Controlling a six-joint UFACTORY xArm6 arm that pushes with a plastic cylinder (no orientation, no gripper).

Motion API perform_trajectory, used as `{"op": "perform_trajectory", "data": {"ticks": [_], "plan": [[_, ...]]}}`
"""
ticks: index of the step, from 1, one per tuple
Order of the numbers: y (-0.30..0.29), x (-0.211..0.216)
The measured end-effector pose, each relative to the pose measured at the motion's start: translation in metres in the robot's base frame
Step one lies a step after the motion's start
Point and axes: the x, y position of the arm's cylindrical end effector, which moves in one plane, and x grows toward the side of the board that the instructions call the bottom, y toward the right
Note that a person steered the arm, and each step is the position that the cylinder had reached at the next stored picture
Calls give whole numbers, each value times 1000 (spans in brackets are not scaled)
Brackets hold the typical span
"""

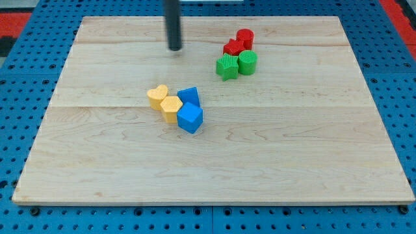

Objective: Move blue cube to the top right

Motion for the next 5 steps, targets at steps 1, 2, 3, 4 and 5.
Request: {"op": "perform_trajectory", "data": {"ticks": [1,2,3,4,5], "plan": [[-11,87],[-51,134],[-35,189],[33,214],[67,192]]}}
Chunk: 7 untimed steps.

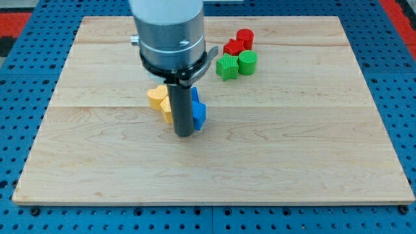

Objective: Move blue cube to the top right

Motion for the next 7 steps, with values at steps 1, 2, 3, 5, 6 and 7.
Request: {"op": "perform_trajectory", "data": {"ticks": [1,2,3,5,6,7], "plan": [[-1,-13],[-20,-30],[-6,-42],[113,-38],[95,0],[95,20]]}}
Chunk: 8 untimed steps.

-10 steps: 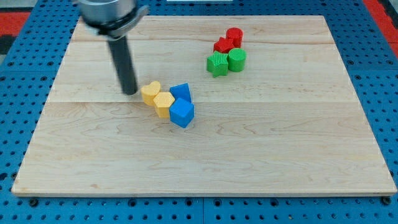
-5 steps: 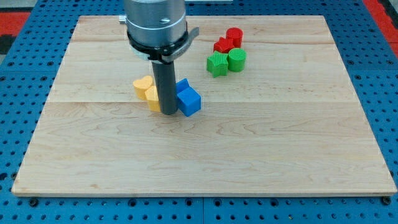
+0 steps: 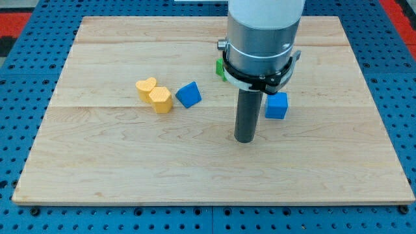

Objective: Move blue cube to the top right

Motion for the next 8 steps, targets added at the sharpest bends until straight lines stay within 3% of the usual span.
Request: {"op": "perform_trajectory", "data": {"ticks": [1,4,5,6,8], "plan": [[26,-24],[49,-30],[74,-65],[73,-126],[59,-167]]}}
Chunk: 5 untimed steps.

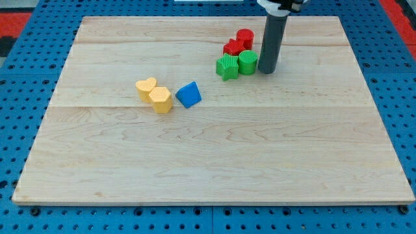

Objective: Move blue cube to the top right

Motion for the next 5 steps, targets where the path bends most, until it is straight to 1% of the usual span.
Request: {"op": "perform_trajectory", "data": {"ticks": [1,2,3,4,5], "plan": [[25,-41],[21,-63],[19,40],[-59,87],[-124,126]]}}
